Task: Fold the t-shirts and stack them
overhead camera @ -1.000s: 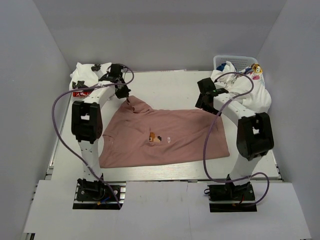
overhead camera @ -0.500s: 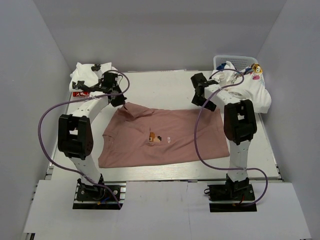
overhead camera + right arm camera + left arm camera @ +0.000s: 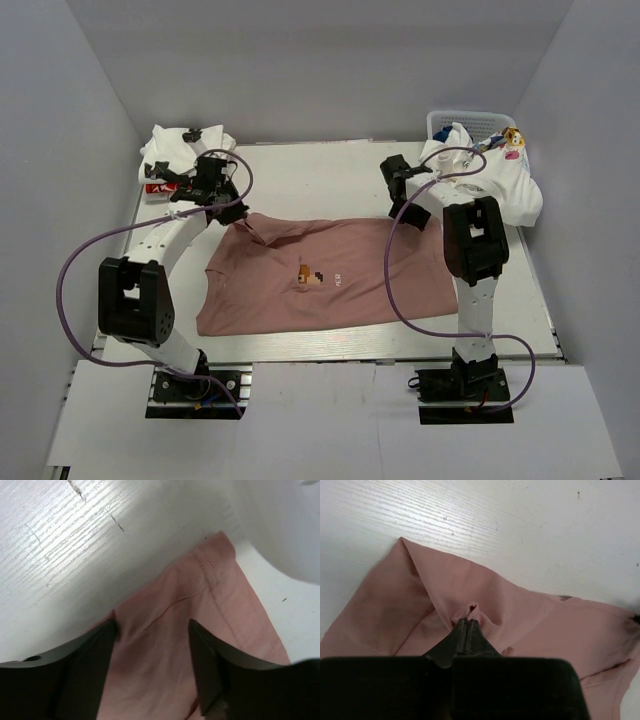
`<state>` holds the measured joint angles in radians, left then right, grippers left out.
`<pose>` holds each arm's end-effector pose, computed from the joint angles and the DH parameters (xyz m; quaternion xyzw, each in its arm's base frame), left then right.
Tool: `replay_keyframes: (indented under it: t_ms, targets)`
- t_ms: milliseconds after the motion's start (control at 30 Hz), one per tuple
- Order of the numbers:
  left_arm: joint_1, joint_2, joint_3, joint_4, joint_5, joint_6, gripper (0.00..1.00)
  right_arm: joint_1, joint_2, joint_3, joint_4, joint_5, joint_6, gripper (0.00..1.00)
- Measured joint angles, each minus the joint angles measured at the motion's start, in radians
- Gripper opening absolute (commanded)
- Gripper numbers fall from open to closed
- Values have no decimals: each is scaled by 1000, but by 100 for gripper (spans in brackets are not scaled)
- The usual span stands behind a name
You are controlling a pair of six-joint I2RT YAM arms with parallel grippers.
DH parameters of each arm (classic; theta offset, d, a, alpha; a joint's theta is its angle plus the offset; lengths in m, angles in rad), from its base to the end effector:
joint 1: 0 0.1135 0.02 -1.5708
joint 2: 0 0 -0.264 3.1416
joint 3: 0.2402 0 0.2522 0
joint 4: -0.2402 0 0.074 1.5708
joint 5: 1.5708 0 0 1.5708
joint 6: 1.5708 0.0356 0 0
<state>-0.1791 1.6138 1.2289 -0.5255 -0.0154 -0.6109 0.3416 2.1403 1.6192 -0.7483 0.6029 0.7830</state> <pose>0.3427 -0.0615 0.2543 -0.2051 0.9235 -0.1180 0.3021 0.4169 0.1268 0.1673 0.2502 0.9114 -0.1719 0.2778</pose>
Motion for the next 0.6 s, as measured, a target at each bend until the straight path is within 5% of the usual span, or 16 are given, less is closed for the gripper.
replay_keyframes:
  t_ms: [267, 300, 333, 433, 600]
  targets:
    - [0, -73, -68, -3, 15, -3, 0, 0, 0, -19, 41, -3, 6, 35]
    - [0, -73, -71, -3, 17, -3, 0, 1, 0, -21, 45, -3, 3, 29]
    - [0, -73, -74, -5, 20, -4, 0, 1, 0, -22, 48, -2, -1, 11]
    - [0, -74, -77, -12, 29, -4, 0, 2, -4, -34, 56, 5, -10, 0]
    - [0, -121, -117, -27, 43, -11, 0, 3, -39, -84, 73, 0, -37, 0]
